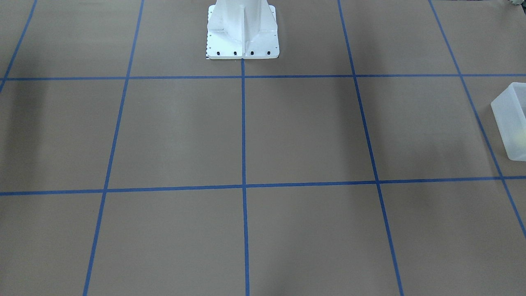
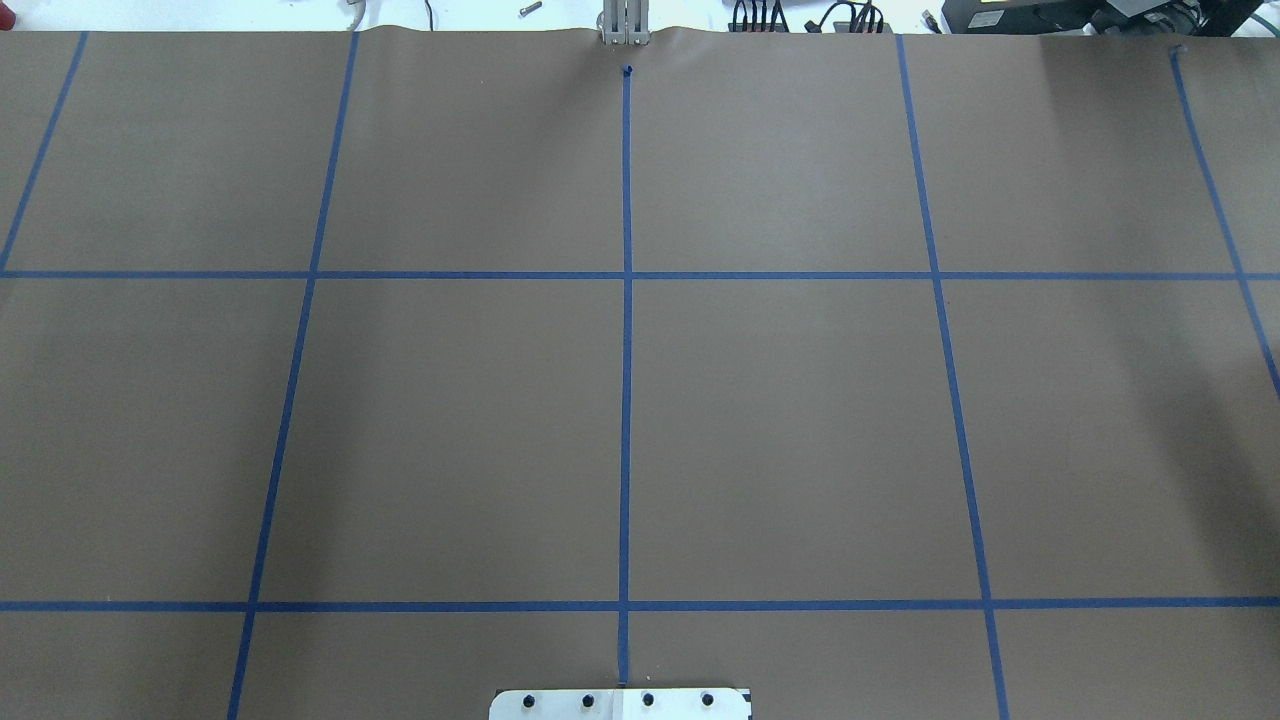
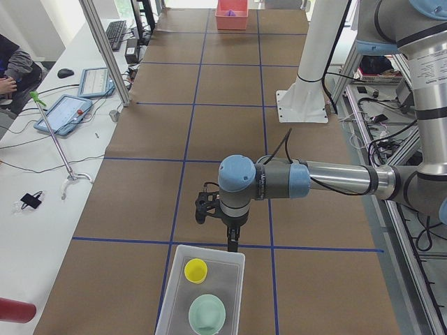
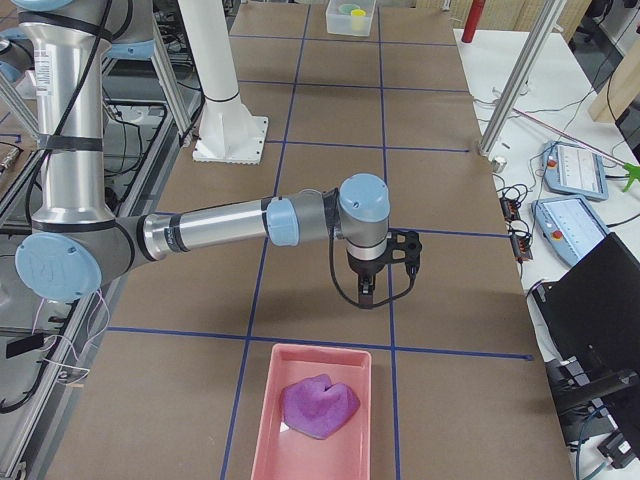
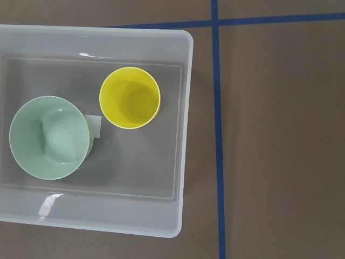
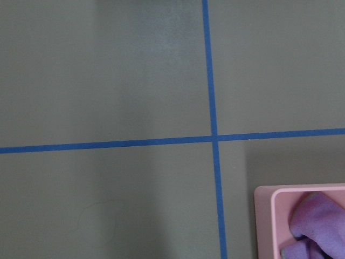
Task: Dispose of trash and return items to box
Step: 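Open the right gripper to drop the cloth and raise it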
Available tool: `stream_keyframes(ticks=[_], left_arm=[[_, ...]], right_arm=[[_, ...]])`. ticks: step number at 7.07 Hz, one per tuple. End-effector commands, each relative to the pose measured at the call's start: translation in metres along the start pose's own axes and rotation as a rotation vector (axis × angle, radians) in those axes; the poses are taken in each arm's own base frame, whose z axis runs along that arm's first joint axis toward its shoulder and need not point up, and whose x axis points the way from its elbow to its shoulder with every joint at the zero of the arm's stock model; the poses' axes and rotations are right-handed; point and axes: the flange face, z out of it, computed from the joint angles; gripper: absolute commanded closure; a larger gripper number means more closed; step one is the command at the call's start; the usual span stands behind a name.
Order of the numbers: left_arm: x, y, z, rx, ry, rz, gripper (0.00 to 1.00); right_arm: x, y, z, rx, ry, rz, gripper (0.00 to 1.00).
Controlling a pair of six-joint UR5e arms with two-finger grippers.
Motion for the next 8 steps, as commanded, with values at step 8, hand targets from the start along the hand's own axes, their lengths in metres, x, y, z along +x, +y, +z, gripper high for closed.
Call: stream_keyframes(ticks=[8], left_arm=[[0.001,0.010,-0.001,-0.005,0.001,0.001,0.02]], right_arm=[[0.043,0.055,0.047,-0.111,0.148,0.029,0.00]])
